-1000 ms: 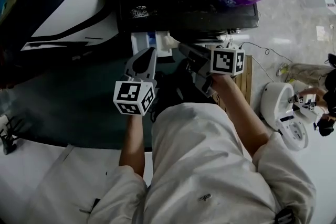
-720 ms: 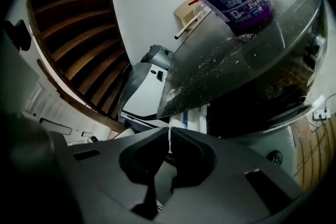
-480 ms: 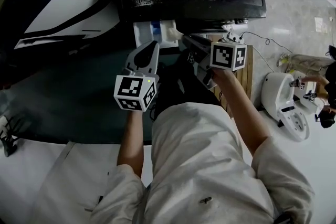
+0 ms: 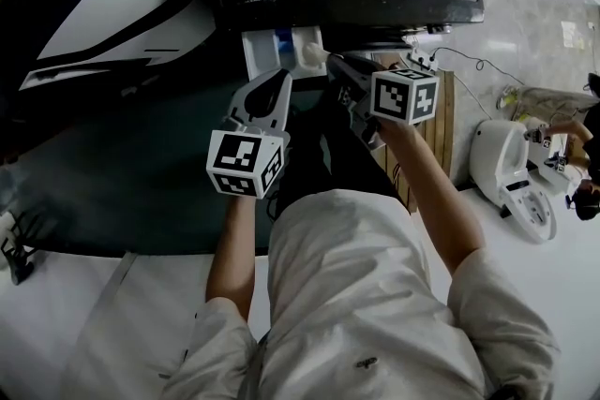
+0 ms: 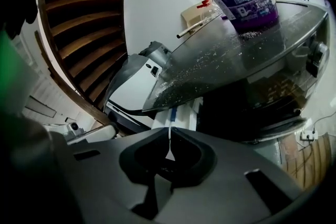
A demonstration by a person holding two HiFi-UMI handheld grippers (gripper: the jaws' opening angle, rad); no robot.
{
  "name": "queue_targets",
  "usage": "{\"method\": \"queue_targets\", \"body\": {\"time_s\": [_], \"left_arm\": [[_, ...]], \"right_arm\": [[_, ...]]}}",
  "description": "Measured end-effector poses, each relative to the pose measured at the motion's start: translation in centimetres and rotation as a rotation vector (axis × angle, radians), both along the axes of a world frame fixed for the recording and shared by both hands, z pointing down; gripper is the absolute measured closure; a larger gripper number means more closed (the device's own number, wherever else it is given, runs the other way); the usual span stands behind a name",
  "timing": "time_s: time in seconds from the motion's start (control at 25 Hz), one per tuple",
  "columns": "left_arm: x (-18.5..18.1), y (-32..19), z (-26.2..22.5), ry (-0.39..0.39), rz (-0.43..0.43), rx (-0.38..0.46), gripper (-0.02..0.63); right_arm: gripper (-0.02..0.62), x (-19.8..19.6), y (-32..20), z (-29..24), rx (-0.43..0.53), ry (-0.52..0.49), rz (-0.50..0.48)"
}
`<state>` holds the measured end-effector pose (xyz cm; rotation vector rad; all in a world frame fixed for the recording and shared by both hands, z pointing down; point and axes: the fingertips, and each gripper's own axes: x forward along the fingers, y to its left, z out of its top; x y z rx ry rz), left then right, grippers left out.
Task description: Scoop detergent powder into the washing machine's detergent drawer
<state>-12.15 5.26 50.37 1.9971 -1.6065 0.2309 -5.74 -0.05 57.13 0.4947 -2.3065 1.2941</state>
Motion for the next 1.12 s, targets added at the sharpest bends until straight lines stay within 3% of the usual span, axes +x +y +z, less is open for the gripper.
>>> {"method": "queue_targets", "body": {"time_s": [0.28, 1.12], "left_arm": [[-0.5, 0.6, 0.9, 0.015, 0.002, -0.008, 0.586], [-1.6, 0.9, 0.9, 0.051, 0.021, 0.001, 0.586]], "right_arm": [[0.583, -0.3, 0.3, 0.6, 0.14, 0.087, -0.067], [0.583, -1.4, 1.2, 1.0, 0.404, 0.256, -0.227]]}}
